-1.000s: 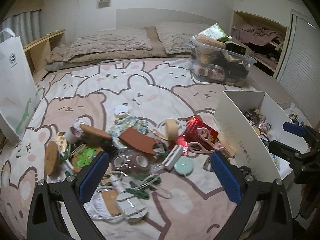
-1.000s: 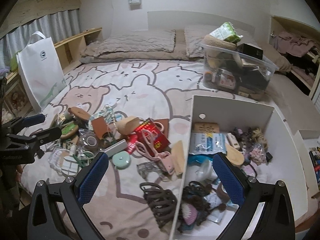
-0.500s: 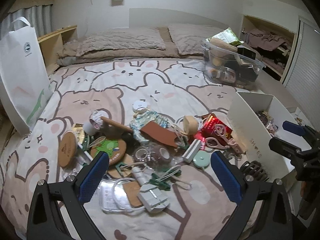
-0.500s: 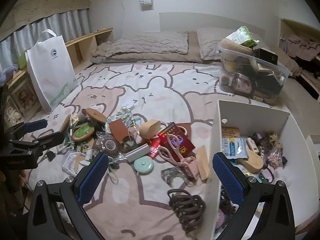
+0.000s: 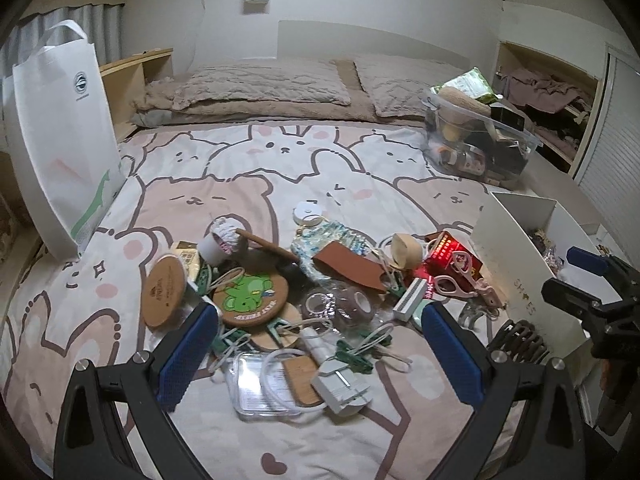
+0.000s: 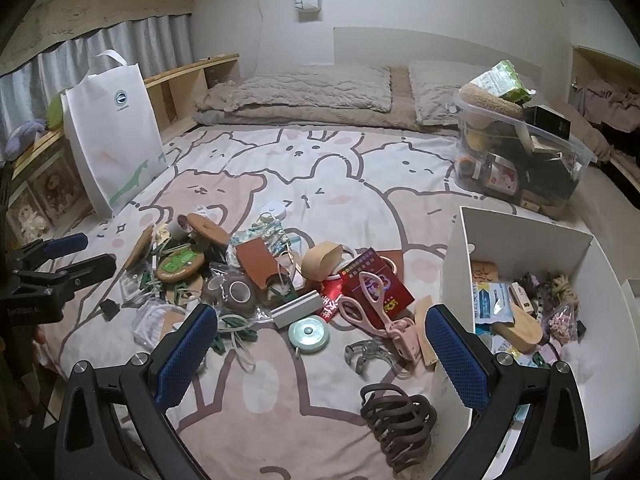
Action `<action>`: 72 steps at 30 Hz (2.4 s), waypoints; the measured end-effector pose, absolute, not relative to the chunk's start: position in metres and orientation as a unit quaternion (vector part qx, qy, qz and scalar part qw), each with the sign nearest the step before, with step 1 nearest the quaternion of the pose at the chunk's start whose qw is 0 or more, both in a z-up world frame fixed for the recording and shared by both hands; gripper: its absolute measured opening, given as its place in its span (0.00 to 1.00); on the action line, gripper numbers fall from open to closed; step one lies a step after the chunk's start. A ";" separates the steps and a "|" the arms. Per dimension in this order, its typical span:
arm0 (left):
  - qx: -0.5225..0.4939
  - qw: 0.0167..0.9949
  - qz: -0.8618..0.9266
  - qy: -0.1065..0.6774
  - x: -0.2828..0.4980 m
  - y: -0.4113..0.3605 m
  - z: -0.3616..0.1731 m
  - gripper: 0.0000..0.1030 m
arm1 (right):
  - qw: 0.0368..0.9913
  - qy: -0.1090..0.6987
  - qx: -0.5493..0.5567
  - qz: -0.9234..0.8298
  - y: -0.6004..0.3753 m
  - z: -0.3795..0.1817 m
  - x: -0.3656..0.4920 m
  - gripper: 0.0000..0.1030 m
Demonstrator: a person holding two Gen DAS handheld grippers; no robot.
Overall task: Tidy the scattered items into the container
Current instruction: 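Withdraw both tools from the white box back toward the scattered items, then lower the left tool over the small black rubber piece while the right tool lowers over the mint tape measure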
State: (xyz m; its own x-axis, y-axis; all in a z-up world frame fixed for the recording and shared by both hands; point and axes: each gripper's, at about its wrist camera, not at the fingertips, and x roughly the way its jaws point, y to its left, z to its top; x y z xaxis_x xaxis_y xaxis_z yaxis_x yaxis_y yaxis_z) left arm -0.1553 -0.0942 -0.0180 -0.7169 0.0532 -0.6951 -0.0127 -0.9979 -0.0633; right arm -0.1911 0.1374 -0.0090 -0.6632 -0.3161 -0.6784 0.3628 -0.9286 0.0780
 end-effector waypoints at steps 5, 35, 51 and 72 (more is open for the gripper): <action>-0.378 0.015 0.925 -0.028 -0.153 -0.107 -0.021 0.99 | 0.183 0.030 0.364 -0.913 0.139 -0.010 -0.190 1.00; -0.457 -0.077 0.885 -0.040 -0.150 -0.224 -0.108 0.99 | 0.194 0.102 0.393 -0.893 0.116 -0.049 -0.198 1.00; -0.485 -0.090 0.867 -0.065 -0.146 -0.249 -0.152 0.99 | 0.203 0.120 0.452 -0.860 0.095 -0.102 -0.220 1.00; -0.466 -0.099 0.879 0.000 -0.148 -0.238 -0.181 1.00 | 0.243 0.177 0.469 -0.830 0.061 -0.161 -0.204 1.00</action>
